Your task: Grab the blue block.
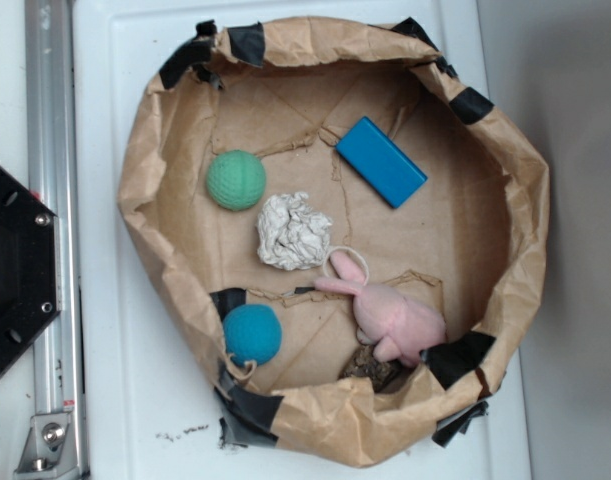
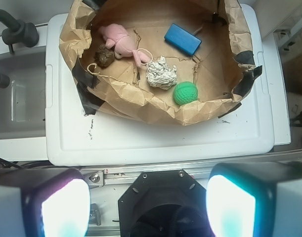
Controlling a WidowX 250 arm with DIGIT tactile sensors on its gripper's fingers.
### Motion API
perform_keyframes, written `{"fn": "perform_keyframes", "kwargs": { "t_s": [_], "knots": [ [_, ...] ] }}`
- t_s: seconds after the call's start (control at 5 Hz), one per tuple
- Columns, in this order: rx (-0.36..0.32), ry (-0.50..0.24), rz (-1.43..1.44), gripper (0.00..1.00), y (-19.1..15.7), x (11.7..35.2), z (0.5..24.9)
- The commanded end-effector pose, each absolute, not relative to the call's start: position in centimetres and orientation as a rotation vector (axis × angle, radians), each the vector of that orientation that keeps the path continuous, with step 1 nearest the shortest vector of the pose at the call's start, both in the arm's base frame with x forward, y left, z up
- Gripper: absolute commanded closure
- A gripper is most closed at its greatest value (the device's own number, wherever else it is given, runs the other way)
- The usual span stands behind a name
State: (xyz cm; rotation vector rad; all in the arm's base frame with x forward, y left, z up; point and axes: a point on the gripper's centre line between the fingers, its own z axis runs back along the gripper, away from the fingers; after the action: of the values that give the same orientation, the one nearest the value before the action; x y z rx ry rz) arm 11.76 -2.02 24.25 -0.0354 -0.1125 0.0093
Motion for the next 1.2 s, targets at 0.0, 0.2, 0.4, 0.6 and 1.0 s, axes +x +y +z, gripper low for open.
{"fn": "perform_keyframes", "kwargs": {
  "t_s": [0.0,0.2,0.4,0.6,1.0],
  "knots": [
    [-0.035,-0.113,0.009,0.0,-2.0,11.8,24.2],
    [0.087,-0.18,-0.02,0.0,0.3,16.8,21.0],
    [0.114,-0.213,-0.133,0.0,1.7,22.1,17.6],
    [0.108,-0.235,-0.275,0.0,1.2,26.9,14.4],
    [0.053,-0.213,-0.376,0.0,2.2,29.4,10.5]
  ]
}}
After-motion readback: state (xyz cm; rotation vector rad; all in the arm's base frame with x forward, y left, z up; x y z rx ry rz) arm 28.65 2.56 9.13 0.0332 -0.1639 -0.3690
